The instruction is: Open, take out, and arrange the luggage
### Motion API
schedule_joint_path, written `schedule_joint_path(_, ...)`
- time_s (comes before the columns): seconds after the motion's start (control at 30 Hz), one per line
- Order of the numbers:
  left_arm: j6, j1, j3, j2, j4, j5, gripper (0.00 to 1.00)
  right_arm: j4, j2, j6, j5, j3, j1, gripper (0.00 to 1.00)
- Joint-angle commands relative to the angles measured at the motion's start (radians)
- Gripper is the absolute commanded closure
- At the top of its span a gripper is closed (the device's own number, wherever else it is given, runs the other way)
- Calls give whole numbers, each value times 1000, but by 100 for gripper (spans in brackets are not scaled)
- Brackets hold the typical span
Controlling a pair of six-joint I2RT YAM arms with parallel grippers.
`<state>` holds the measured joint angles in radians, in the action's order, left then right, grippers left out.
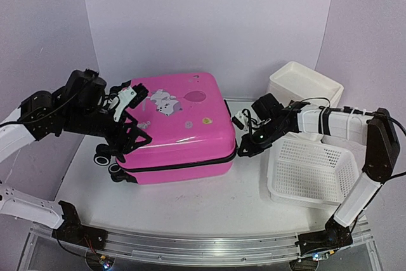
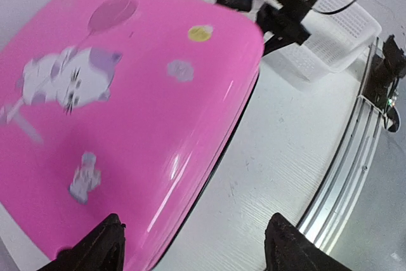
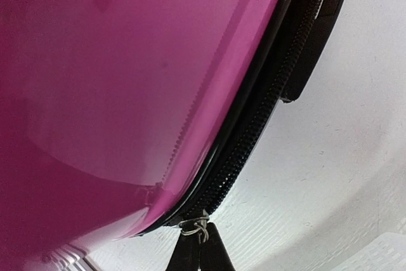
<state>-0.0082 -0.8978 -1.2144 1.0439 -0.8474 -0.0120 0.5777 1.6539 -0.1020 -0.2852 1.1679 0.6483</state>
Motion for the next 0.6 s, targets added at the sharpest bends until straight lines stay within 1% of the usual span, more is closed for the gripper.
schedule_joint_path(0.0,218,-195,-181,219,22,194,24,-71,11,24,-83,91,50,100)
schedule_joint_path(0.07,280,-263,-236,347,56,305,17,-86,8,-4,-101,88,51,100)
schedule_joint_path(0.1,314,-281,-245,386,95,353,13,-93,3,-11,-107,84,50,100)
schedule_joint_path(0.17,382,-288,-239,436,201,391,6,-107,-8,-22,-104,72,50,100)
schedule_joint_path(0.23,433,-289,-242,481,278,419,3,-116,-17,-25,-108,63,50,100)
schedule_joint_path(0.3,471,-289,-259,533,332,438,1,-132,-28,-28,-114,50,50,100)
schedule_joint_path(0.37,497,-291,-291,601,342,451,1,-155,-39,-26,-114,33,50,100)
schedule_joint_path(0.47,510,-284,-331,702,379,592,1,-237,-63,-17,-136,-21,52,100)
schedule_joint_path(0.53,503,-270,-370,766,380,689,2,-344,-90,-17,-147,-91,54,100)
schedule_joint_path(0.57,485,-260,-386,790,377,712,3,-405,-103,-18,-147,-130,56,100)
